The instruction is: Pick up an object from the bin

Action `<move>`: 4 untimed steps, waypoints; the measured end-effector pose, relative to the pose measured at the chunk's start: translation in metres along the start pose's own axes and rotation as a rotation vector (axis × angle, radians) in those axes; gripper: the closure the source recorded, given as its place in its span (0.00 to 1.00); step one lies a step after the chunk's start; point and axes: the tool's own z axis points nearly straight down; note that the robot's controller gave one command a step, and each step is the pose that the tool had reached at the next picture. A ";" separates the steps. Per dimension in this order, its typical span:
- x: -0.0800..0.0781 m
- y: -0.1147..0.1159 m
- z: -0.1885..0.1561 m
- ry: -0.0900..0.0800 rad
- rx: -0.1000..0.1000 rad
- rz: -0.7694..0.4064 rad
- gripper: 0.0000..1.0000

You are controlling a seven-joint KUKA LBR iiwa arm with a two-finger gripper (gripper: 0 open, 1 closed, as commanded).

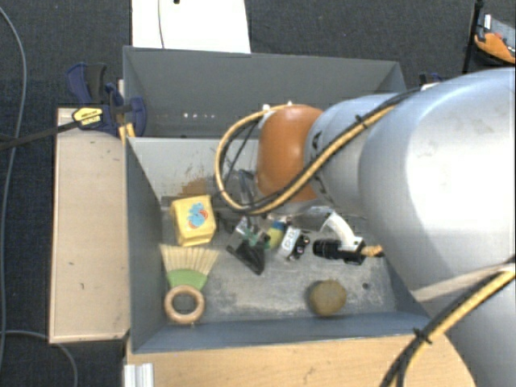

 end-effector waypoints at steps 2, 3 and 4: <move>0.001 -0.001 -0.009 0.003 0.004 0.001 1.00; 0.001 -0.002 -0.032 0.005 0.007 -0.001 1.00; 0.000 -0.001 -0.054 0.001 0.002 -0.002 1.00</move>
Offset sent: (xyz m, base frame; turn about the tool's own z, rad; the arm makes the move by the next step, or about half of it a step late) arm 0.0000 0.0000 0.0990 0.0000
